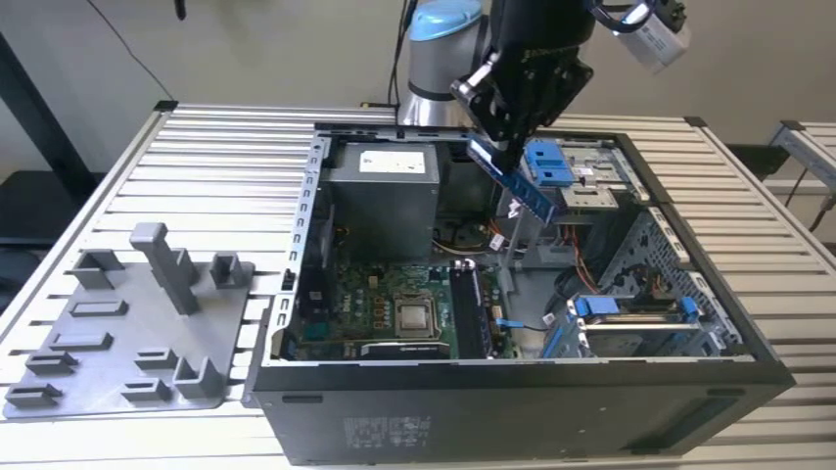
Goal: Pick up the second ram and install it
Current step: 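Insert the second ram into the second slot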
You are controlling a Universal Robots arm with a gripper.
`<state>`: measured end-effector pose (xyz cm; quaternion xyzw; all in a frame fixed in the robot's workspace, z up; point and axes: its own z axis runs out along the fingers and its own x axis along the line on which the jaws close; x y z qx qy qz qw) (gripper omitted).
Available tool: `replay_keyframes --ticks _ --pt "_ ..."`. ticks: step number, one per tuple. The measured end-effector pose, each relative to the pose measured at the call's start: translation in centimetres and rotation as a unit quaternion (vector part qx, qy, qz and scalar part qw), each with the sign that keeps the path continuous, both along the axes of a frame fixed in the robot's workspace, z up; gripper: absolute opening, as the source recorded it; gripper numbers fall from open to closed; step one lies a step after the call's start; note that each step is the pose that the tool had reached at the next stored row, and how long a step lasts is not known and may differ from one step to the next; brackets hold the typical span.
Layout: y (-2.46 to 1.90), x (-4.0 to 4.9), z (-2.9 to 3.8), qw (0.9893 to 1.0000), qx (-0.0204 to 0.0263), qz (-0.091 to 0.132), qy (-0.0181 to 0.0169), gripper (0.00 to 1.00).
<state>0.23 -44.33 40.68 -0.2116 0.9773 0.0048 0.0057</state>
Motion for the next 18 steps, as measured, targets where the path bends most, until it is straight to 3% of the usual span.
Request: replay_keyframes --ticks 5,9,14,18 --pt "0.00 0.00 -0.02 0.9993 -0.0001 -0.038 0.0000 0.13" --pt "0.00 0.00 -0.05 0.9973 -0.0001 -0.074 0.0000 0.13" --pt "0.00 0.00 -0.09 0.9928 0.0000 -0.120 0.0000 0.13" --pt "0.00 0.00 -0.12 0.9879 0.0000 -0.155 0.0000 0.13"
